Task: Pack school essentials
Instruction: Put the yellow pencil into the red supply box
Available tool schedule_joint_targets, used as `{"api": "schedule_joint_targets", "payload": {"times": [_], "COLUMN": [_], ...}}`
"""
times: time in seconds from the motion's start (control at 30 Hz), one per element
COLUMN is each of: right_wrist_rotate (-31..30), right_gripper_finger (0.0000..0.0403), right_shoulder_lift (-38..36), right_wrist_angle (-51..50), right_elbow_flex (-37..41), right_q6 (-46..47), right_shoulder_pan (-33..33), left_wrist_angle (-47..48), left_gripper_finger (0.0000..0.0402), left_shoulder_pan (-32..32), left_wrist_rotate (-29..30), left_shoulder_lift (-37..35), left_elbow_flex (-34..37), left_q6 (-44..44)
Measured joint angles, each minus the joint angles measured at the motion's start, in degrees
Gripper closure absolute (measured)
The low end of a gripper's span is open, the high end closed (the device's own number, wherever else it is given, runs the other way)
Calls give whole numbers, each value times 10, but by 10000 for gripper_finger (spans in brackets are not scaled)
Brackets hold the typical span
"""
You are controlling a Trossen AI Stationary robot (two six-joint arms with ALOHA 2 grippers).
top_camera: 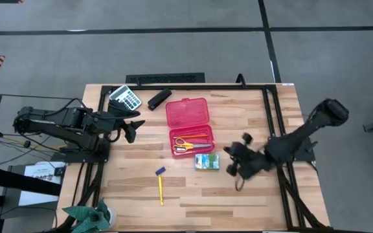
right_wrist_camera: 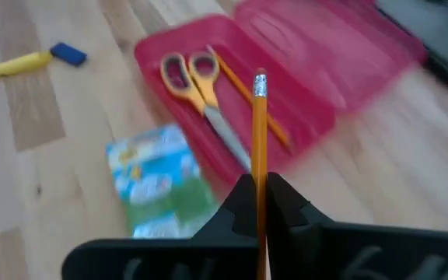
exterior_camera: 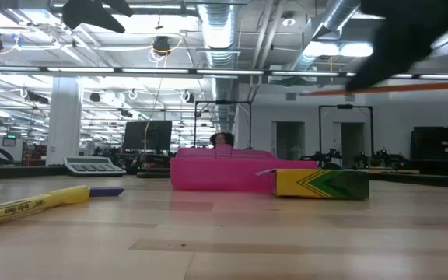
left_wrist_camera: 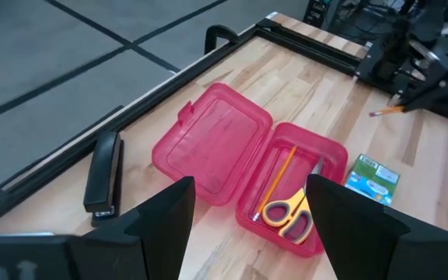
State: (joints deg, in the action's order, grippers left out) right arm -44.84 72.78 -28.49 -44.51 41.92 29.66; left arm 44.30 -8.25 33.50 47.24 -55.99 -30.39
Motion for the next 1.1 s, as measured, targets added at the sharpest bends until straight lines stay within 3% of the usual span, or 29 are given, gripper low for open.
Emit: {"api": "schedule_joint_targets", "payload": {"times": [0.2, 0.47, 0.67, 1.1], "right_wrist_rotate": [189, 386, 466, 540], "right_gripper_finger": [393, 391, 390, 385], "right_shoulder_lift": [5, 97, 190, 320], "right_wrist_angle": [169, 332, 348, 345], "right_elbow_flex": [0, -4, -60, -147], "right_q6": [-251, -372, -426, -499], "right_shoulder_pan": [-161, -303, -345, -389], "left_wrist_angle": [0, 0, 0, 4], "left_gripper_finger": [160, 160, 160, 160], "left_shoulder_pan": [0, 0, 0, 0], "left_wrist_rotate": [2, 1, 0, 0], "left_shoulder_lift": [0, 0, 0, 0], "left_elbow_flex": [0, 0, 0, 0], "left_q6": [11, 12, 12, 11]}}
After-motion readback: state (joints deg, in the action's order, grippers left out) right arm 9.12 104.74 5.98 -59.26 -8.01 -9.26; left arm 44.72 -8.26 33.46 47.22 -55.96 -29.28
